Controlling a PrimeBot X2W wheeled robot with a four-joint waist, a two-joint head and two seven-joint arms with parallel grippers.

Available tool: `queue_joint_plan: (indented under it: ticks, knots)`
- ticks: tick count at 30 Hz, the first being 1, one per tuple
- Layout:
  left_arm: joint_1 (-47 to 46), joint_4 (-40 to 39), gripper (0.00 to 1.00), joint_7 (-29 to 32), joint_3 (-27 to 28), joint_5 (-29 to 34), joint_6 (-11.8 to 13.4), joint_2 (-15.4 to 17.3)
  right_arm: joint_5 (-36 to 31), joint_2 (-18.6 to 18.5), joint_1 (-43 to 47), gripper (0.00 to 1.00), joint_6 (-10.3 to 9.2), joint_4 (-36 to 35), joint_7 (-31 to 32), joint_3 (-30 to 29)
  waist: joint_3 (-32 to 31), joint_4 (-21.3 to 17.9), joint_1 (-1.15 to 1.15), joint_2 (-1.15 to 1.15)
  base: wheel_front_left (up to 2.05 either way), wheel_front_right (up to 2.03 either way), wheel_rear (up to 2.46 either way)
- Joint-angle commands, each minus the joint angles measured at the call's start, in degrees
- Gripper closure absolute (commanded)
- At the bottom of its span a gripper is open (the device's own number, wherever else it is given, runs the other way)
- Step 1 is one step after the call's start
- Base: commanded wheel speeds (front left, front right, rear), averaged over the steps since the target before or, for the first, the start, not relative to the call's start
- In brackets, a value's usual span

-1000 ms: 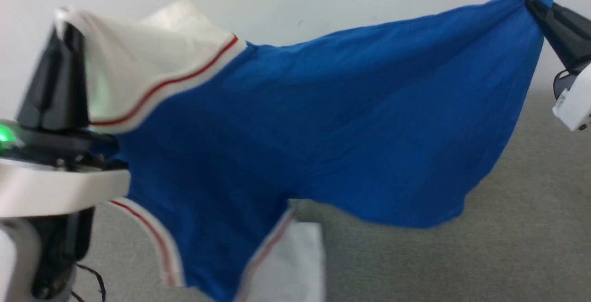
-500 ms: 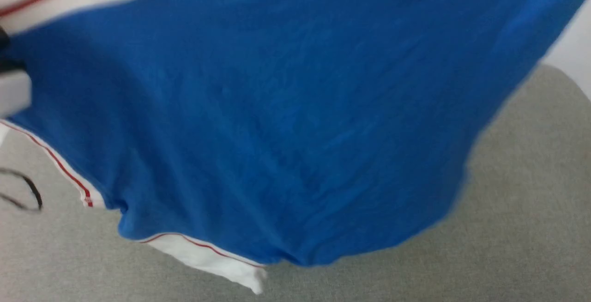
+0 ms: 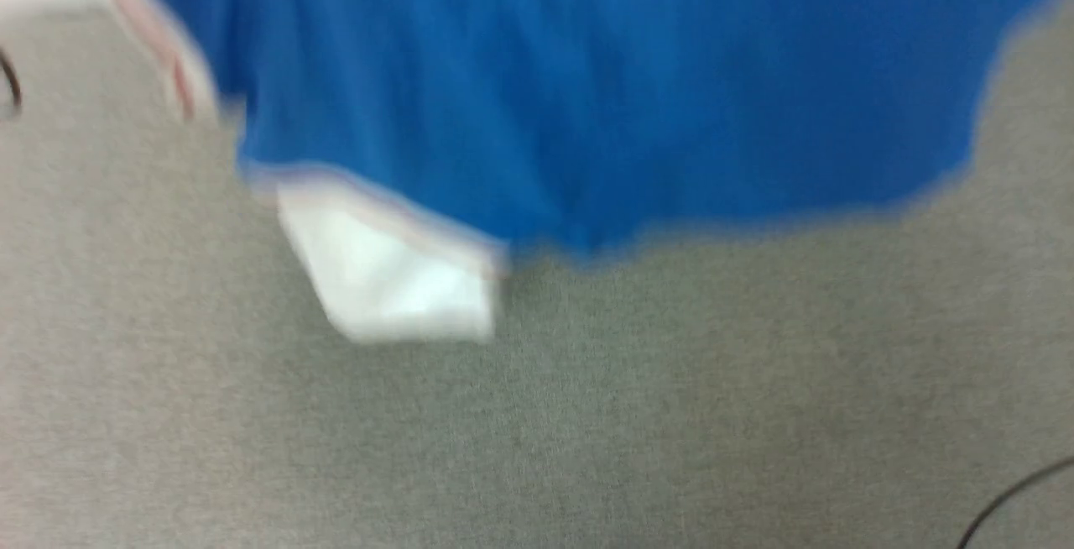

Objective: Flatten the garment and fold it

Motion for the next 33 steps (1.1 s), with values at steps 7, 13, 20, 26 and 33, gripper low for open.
queue_joint_plan:
  ticks: [7, 13, 20, 26, 33]
  knots:
    - [-15.4, 16.1, 1.0, -6.8, -2.8, 4.5, -3.0, -3.0, -3.6, 2.8, -13.5, 1.0, -0.04, 14.9, -9.5, 4.4, 12.6, 0.3, -0.03, 0.0, 0.0, 0.0, 0.0]
    - [-20.2, 22.9, 1.0, -11.2, -4.1, 6.8, -4.5, -4.5, -4.8, 5.0, -18.6, 1.0, -0.04, 24.2, -16.4, 7.4, 14.8, 1.6, -0.03, 0.0, 0.0, 0.0, 0.0]
    - [-11.8, 23.7, 1.0, -12.0, -5.2, 7.1, -6.2, -6.3, -3.1, 6.0, -14.3, 1.0, -0.04, 29.7, -21.3, 11.3, 13.8, 4.2, -0.03, 0.0, 0.0, 0.0, 0.0]
    - [6.0, 23.8, 1.0, -12.0, -7.1, 4.8, -7.1, -7.9, -1.6, 6.1, -3.0, 1.0, -0.04, 32.3, -25.1, 16.4, 8.5, 6.1, -0.03, 0.0, 0.0, 0.0, 0.0]
    - [27.5, 21.6, 1.0, -7.4, -11.9, 1.3, -7.9, -4.6, 2.0, 4.0, 12.6, 1.0, -0.04, 30.7, -27.2, 22.8, -0.2, 7.4, -0.03, 0.0, 0.0, 0.0, 0.0]
